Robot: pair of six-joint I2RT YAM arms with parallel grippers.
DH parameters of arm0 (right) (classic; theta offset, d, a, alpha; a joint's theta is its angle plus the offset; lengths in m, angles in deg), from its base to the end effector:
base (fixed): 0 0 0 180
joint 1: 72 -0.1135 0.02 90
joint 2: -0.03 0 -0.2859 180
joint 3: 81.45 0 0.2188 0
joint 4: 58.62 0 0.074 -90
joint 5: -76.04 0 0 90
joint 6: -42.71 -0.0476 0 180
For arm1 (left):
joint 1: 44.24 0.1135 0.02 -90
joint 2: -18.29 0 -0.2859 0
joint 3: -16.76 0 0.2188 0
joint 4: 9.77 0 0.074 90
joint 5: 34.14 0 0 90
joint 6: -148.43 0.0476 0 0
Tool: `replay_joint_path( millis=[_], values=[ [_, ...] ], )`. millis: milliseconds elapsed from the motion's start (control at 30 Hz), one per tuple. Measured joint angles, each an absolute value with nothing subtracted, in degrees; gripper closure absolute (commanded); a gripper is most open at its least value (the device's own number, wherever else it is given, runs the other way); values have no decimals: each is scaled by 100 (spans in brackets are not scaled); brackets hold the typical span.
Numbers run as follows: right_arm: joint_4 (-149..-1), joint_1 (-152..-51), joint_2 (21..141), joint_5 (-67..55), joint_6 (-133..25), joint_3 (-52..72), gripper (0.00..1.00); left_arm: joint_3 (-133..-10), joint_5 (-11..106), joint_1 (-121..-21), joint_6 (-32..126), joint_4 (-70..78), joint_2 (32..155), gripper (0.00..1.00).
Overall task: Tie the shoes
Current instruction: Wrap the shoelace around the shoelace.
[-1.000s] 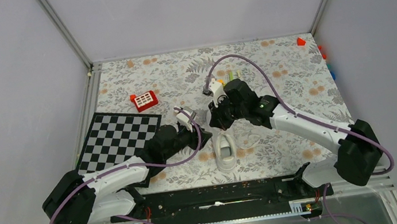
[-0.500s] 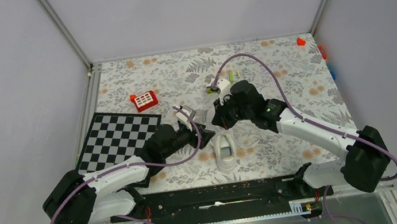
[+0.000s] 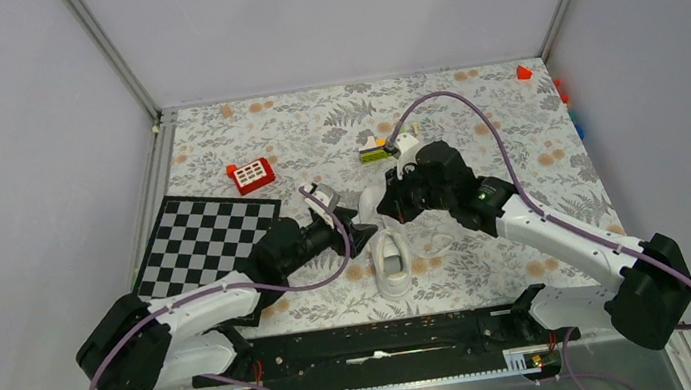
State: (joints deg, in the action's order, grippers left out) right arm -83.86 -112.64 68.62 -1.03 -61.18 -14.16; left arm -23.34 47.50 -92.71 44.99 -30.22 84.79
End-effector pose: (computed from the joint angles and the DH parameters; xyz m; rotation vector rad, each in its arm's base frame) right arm 0.1768 0.1658 0.3209 -0.6342 2.0259 0.8132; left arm 0.1423 -0.1711 0.2658 0.6394 1.6413 -0.9249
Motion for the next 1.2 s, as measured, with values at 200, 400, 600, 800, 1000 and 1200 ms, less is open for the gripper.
replay_joint_path(
  millis=[200,400,600,800,1000,1200],
  values=[
    [-8336,-11229,6860,-90,-6234,-1442,100,-2194,4545,-9271,4784,-3765,9052,35],
    [-8301,-11205,6858,-84,-6260,-1440,100,-2194,4427,-9271,5046,-4182,9419,35],
    [-8298,-11194,6854,-84,-6260,-1442,100,-2207,4219,-9271,5015,-4576,9810,35],
    [-8298,-11186,6854,-79,-6260,-1440,100,-2301,3987,-9271,4814,-4891,10027,36],
    [-8298,-11173,6854,-81,-6260,-1440,100,-2354,3852,-9271,4552,-5203,10108,41],
    [-8298,-11173,6854,-81,-6260,-1440,100,-2428,3764,-9271,4379,-5308,10180,45]
  ],
)
